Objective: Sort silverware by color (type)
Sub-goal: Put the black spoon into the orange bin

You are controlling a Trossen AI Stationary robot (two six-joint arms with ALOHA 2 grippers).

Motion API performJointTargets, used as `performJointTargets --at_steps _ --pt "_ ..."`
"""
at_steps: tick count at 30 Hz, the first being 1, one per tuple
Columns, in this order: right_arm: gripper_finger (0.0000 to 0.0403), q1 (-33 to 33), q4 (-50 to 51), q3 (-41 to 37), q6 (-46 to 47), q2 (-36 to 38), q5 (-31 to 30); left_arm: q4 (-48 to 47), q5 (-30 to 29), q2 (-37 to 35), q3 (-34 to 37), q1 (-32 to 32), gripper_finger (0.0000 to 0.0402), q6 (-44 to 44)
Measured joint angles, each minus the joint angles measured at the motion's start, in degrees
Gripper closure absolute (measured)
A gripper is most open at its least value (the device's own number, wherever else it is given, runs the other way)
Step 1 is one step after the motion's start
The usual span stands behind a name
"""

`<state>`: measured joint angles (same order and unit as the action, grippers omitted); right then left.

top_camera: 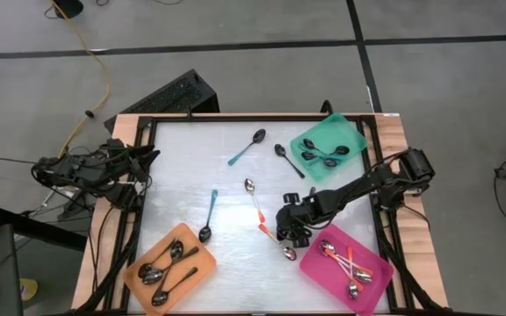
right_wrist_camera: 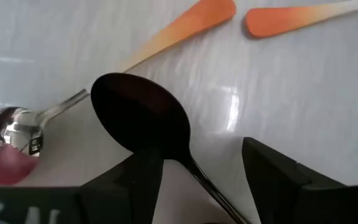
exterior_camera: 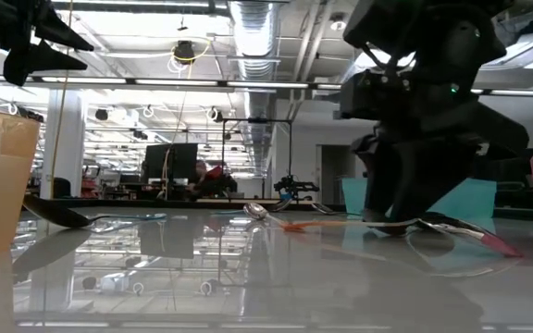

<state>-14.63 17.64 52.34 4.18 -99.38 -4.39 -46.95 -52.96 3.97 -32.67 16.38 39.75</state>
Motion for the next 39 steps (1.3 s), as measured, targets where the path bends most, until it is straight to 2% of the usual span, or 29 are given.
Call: performJointTargets --at_steps 8,11,14,20,24,31,39 --pt "0.0175 1.8 -1.0 -0.1 -0.2 0.0 -3.6 -0.1 -0.4 0.0 0.0 0.0 0.0217 0.0" --pt "0.0175 3.0 -4.1 -0.1 -0.2 -0.5 -7.5 -0.1 -0.4 0.0 0.0 0.0 0.0217 0.0" --pt "0.0175 5.3 -8.8 0.2 -0.2 -0.5 -8.0 -0.1 -0.5 0.0 0.0 0.0 0.0217 0.0" --pt "0.0175 8.7 -9.0 5.5 -0.2 0.0 -6.9 -0.1 -0.9 0.0 0.0 0.0 0.0217 0.2" --pt "0.0175 8.8 -1.4 8.4 -3.5 0.0 -1.0 -0.1 -0.9 0.0 0.0 0.0 0.0217 0.2" --pt "0.0175 6.6 11.6 9.0 -4.7 -0.2 -0.1 -0.4 -0.9 0.0 0.0 0.0 0.0217 0.2" --pt "0.0175 4.4 6.2 4.9 -4.5 -0.4 0.0 -0.4 -0.9 0.0 0.0 0.0 0.0217 0.2"
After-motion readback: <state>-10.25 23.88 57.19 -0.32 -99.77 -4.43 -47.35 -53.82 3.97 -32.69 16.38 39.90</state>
